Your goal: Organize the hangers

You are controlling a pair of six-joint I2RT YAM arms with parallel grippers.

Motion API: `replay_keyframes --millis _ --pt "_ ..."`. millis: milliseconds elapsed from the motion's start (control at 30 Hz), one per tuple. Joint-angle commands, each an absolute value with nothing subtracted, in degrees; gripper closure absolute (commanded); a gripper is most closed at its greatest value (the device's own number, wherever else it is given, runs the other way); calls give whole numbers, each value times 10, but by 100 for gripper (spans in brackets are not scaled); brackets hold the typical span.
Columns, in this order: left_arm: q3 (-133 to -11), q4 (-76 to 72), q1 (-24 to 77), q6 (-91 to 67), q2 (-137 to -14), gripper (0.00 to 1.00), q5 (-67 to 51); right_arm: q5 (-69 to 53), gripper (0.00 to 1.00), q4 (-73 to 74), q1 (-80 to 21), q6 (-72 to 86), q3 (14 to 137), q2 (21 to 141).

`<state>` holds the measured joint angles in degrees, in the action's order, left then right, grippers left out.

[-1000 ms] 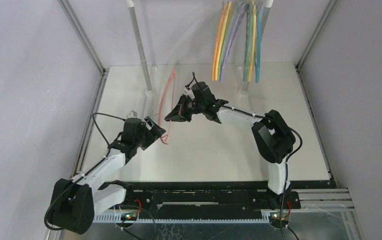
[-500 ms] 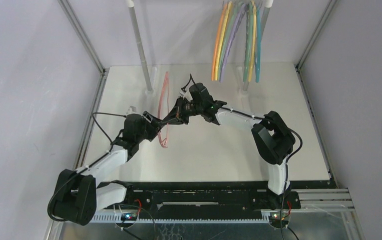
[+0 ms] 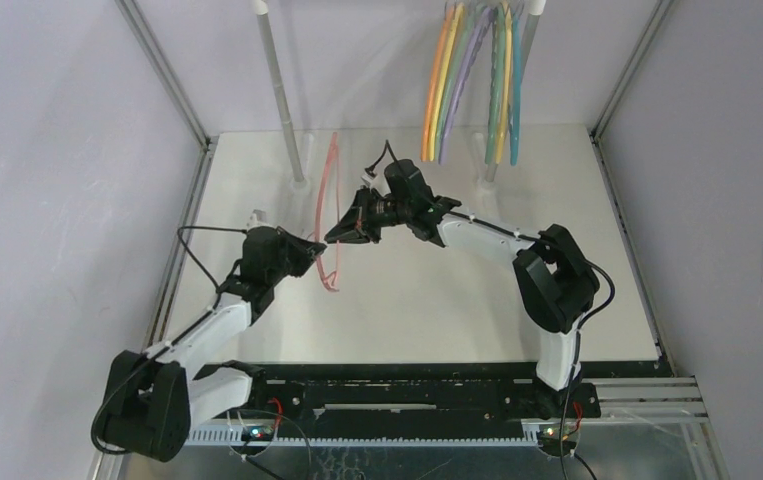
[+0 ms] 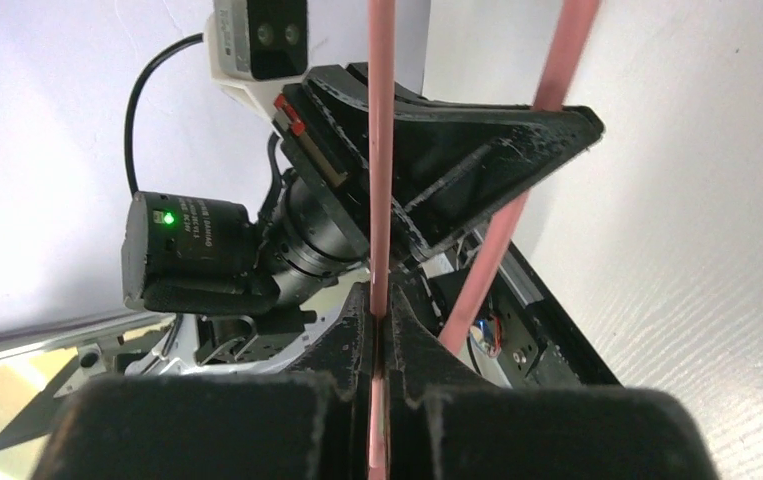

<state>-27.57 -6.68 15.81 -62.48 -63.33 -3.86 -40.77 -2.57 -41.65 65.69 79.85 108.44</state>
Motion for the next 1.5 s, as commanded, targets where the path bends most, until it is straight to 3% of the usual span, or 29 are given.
replay_keyframes --millis 0,300,400,533,733,900,967,1267,1367,1467 --pt "-331 -48 160 -614 -564 100 -45 -409 100 8 -415 603 792 1057" --pt "-424 36 159 -585 -507 100 -39 -393 100 83 -409 536 799 1070" --pt "-459 33 159 -583 -519 100 -45 -375 99 174 -416 479 840 1083" --pt "-516 26 160 -579 -541 100 -69 -340 80 249 -428 420 875 1088" --pt "-577 17 161 -574 -562 100 -91 -312 69 272 -432 394 875 1075" --pt "-617 77 162 -520 -576 100 -82 -223 39 335 -440 347 903 1044" --pt "-630 112 163 -479 -581 100 -70 -168 32 356 -444 327 908 1020" --pt "-626 221 165 -310 -596 100 -13 -55 28 370 -453 275 888 905" --pt "-625 244 166 -274 -608 100 15 -30 15 374 -470 249 895 872" --pt "-629 257 168 -248 -620 100 40 -12 12 387 -483 232 899 840"
